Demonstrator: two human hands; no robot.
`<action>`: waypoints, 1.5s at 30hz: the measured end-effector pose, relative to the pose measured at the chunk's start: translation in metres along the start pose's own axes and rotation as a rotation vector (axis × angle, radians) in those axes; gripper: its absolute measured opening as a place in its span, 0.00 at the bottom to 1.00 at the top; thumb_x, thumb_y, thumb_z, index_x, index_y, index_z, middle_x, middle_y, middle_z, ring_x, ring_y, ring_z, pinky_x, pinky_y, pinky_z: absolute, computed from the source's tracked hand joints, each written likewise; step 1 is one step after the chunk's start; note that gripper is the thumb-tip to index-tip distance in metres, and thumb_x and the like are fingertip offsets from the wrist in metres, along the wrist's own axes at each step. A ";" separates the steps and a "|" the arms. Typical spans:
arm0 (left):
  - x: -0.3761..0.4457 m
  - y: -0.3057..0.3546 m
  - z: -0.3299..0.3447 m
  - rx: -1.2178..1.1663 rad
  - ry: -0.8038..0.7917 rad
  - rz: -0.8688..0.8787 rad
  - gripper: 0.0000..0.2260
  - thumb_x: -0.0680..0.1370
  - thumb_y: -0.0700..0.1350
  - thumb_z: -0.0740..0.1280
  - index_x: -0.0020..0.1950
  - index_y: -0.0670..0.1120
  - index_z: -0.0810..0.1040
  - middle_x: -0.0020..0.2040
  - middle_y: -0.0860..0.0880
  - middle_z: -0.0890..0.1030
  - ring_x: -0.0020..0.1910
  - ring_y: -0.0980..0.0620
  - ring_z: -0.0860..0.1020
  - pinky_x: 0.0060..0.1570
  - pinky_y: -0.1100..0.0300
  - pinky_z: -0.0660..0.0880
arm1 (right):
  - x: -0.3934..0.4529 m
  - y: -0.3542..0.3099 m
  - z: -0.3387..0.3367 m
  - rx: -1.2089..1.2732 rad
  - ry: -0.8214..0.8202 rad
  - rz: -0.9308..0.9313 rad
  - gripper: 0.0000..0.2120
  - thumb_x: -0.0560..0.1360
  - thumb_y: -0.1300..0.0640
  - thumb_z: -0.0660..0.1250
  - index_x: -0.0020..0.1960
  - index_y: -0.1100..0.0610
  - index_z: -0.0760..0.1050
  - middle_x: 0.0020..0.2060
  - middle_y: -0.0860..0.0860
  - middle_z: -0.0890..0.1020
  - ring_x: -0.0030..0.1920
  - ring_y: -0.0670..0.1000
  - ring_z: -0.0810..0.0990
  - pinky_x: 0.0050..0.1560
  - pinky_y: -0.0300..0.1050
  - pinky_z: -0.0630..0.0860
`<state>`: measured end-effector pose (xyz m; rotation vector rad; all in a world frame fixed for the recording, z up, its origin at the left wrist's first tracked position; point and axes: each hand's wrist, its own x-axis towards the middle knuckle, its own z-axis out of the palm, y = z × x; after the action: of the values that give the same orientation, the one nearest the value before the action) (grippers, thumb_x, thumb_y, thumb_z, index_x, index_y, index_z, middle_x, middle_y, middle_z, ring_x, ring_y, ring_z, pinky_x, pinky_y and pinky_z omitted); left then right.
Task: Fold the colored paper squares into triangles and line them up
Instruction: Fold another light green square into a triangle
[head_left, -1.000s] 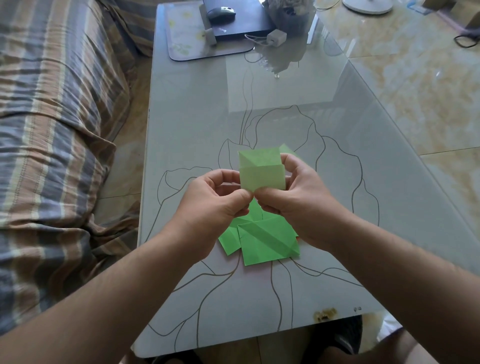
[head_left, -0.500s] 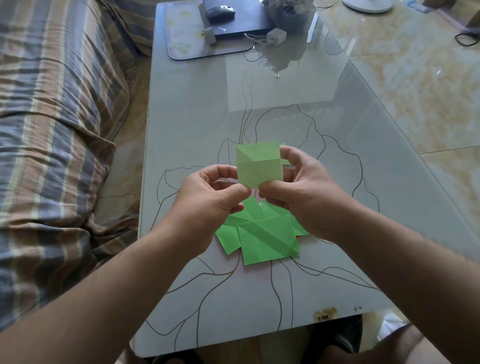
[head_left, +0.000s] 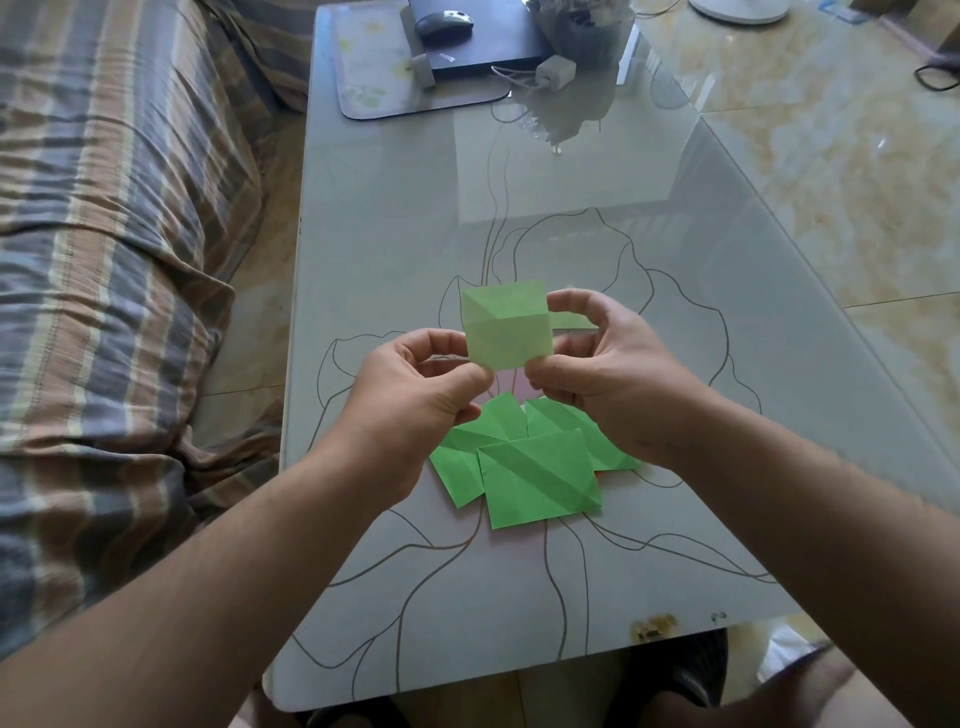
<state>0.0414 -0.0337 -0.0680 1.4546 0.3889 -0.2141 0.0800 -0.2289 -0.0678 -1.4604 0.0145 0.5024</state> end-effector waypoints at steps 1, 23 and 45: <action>0.000 0.000 0.000 0.001 0.005 0.000 0.08 0.76 0.35 0.75 0.52 0.44 0.81 0.40 0.51 0.84 0.34 0.56 0.80 0.47 0.54 0.80 | 0.000 -0.001 -0.001 0.012 0.002 0.005 0.32 0.74 0.69 0.75 0.72 0.55 0.68 0.38 0.55 0.82 0.42 0.54 0.81 0.49 0.50 0.78; 0.001 0.000 0.000 0.053 0.010 0.022 0.08 0.77 0.34 0.71 0.55 0.42 0.80 0.32 0.56 0.81 0.31 0.57 0.78 0.47 0.53 0.80 | 0.000 -0.004 0.003 0.012 0.019 0.074 0.34 0.74 0.73 0.68 0.75 0.50 0.66 0.44 0.61 0.81 0.44 0.57 0.79 0.50 0.51 0.77; -0.006 -0.005 0.015 -0.155 -0.062 0.017 0.18 0.74 0.40 0.75 0.62 0.46 0.78 0.49 0.47 0.87 0.47 0.50 0.83 0.50 0.55 0.79 | -0.006 0.001 0.018 0.173 0.058 0.081 0.29 0.73 0.72 0.75 0.68 0.55 0.69 0.37 0.57 0.80 0.39 0.55 0.78 0.41 0.47 0.73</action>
<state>0.0357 -0.0495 -0.0694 1.2951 0.3355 -0.2103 0.0690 -0.2138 -0.0647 -1.3081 0.1600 0.5123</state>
